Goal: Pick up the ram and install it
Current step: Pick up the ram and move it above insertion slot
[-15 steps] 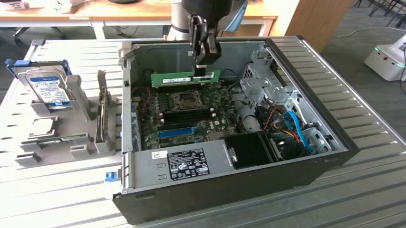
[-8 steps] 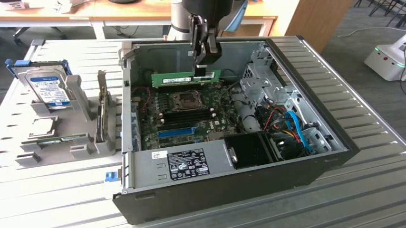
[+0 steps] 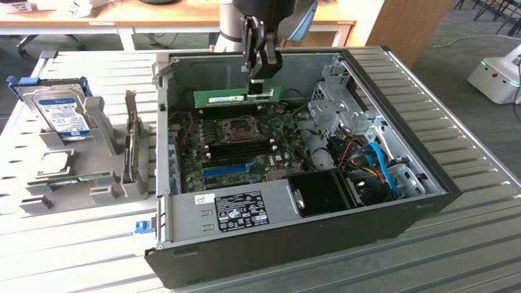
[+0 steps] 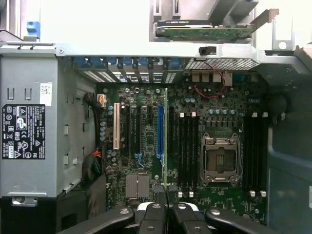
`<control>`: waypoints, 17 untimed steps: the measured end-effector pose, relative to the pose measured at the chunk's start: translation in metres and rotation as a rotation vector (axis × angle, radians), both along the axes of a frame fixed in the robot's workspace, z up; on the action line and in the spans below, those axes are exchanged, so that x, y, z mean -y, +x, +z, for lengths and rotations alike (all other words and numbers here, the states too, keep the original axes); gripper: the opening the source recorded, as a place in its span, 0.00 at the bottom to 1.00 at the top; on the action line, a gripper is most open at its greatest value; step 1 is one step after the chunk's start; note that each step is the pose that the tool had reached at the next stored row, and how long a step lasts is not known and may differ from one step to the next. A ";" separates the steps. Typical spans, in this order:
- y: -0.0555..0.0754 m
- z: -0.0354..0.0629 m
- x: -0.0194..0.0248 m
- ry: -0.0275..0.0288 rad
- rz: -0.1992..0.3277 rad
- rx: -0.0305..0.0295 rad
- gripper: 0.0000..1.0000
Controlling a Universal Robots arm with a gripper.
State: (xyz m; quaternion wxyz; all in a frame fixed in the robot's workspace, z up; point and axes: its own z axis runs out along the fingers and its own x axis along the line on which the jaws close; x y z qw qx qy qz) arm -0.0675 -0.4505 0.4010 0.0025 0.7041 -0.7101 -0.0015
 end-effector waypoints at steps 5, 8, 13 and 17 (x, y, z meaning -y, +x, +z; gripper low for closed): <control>0.000 -0.0003 -0.0089 -0.0001 0.000 0.0000 0.12; 0.000 -0.0006 -0.0143 0.0000 0.000 0.0000 0.12; 0.001 -0.0008 -0.0233 -0.0002 0.000 -0.0001 0.12; 0.001 -0.0009 -0.0252 -0.0001 0.000 0.0000 0.12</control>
